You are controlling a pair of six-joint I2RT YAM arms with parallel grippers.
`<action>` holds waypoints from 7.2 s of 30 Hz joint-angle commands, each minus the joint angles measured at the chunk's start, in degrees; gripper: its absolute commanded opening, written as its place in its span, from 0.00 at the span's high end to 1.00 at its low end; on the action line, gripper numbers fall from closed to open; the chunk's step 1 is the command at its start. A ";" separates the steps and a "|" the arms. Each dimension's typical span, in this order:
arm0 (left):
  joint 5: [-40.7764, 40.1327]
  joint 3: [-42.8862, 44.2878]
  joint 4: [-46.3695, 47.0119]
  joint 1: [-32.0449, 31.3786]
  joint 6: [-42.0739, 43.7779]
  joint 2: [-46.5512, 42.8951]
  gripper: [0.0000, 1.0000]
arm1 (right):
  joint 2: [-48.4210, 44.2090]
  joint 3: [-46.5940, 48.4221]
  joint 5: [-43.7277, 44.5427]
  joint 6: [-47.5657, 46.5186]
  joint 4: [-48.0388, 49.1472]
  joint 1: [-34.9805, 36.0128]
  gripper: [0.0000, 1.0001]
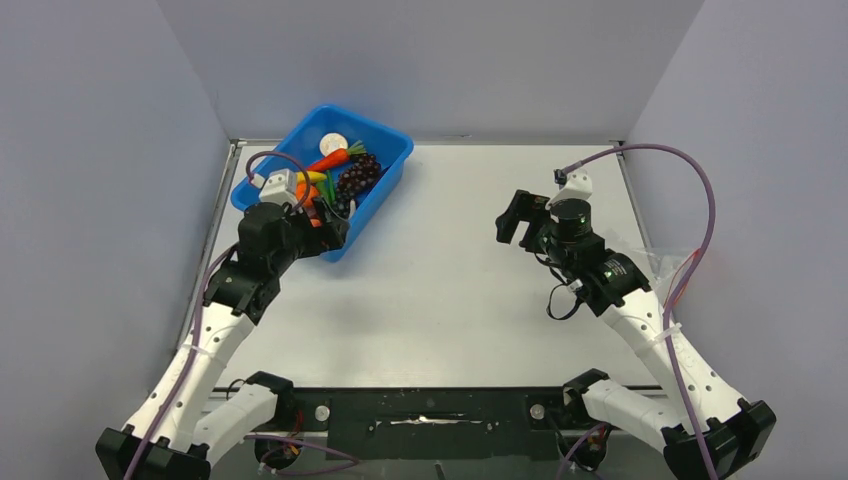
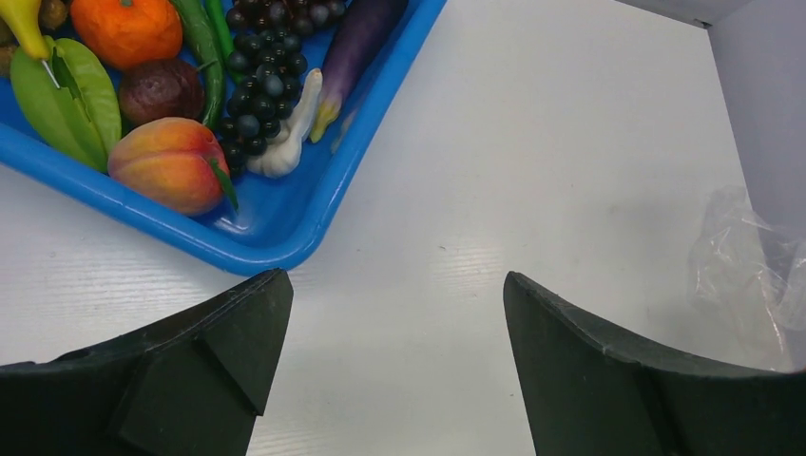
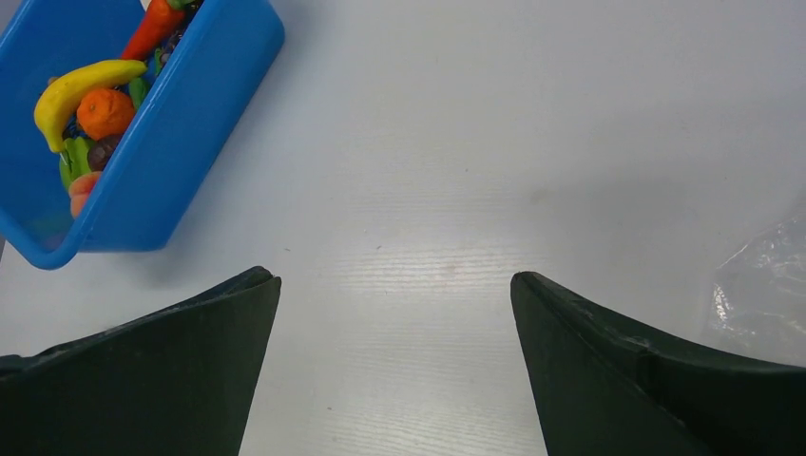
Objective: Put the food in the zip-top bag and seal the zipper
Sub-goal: Move the zipper food storage bag to the center of the board, then pick up the zipper food storage bag at the center of the board, then open the zipper of the food storage bag.
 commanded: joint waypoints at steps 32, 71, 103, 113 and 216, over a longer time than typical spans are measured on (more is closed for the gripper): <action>-22.61 32.73 7.20 8.71 22.44 44.81 0.34 | -8.23 0.90 -6.81 -2.44 2.76 -0.34 0.02; 6.33 11.40 3.26 -5.40 12.36 19.21 0.32 | 25.14 2.30 30.32 27.25 -23.36 -17.36 0.21; 4.73 -9.03 8.69 -5.56 14.57 -3.58 0.31 | 37.73 -2.08 31.10 14.09 -7.79 -16.75 1.00; 4.65 -9.18 8.95 -5.16 14.76 -3.32 0.31 | 33.12 0.06 27.50 9.91 -7.61 -5.23 1.00; 35.38 -3.58 31.18 -7.56 -12.91 7.06 0.38 | 9.58 -1.38 -20.86 17.81 17.00 6.60 1.00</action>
